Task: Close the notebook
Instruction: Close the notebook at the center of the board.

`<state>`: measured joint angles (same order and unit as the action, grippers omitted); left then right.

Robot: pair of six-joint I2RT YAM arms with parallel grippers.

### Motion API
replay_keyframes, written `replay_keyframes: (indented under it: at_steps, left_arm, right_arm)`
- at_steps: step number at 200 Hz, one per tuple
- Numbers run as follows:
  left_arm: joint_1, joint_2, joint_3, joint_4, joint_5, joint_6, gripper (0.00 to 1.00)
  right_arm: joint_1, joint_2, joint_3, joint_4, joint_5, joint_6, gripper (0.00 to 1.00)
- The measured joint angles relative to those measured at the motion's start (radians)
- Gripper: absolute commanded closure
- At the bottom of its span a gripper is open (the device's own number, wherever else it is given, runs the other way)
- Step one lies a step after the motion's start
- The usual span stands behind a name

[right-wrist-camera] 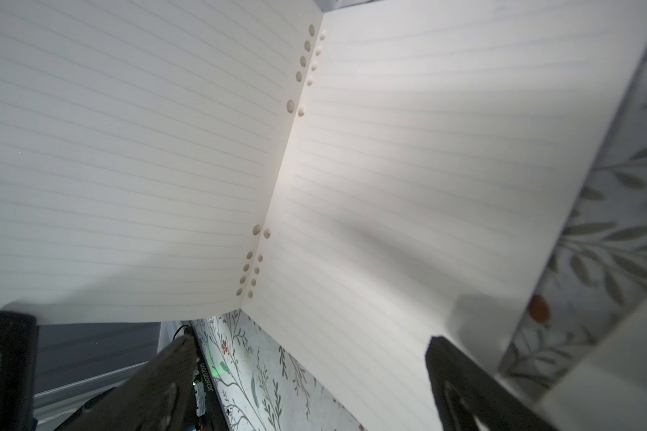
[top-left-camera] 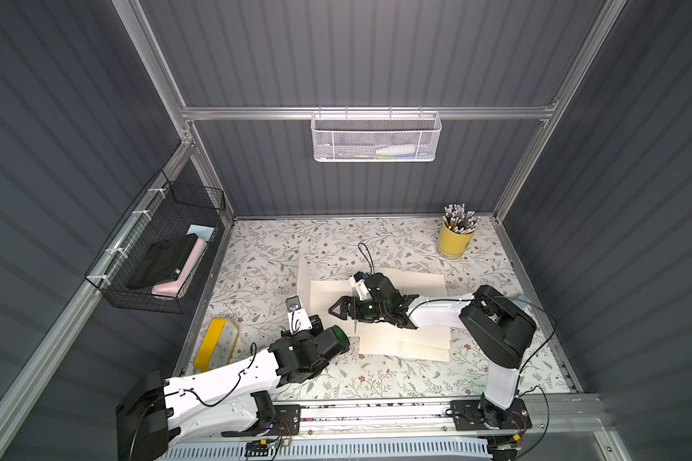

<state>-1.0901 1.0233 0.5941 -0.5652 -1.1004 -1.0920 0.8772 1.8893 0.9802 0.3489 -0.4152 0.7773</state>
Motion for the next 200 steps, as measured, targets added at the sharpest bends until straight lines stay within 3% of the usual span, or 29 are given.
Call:
replay_keyframes:
  at_steps: [90, 200]
  left_arm:
    - [0.0, -0.024, -0.036, 0.041, 0.112, 0.16, 1.0]
    - [0.0, -0.065, -0.103, 0.215, 0.306, 0.478, 0.7]
  right_arm:
    - [0.0, 0.03, 0.0, 0.022, -0.006, 0.009, 0.01]
    - [0.0, 0.034, -0.014, 0.052, -0.008, 0.016, 0.02]
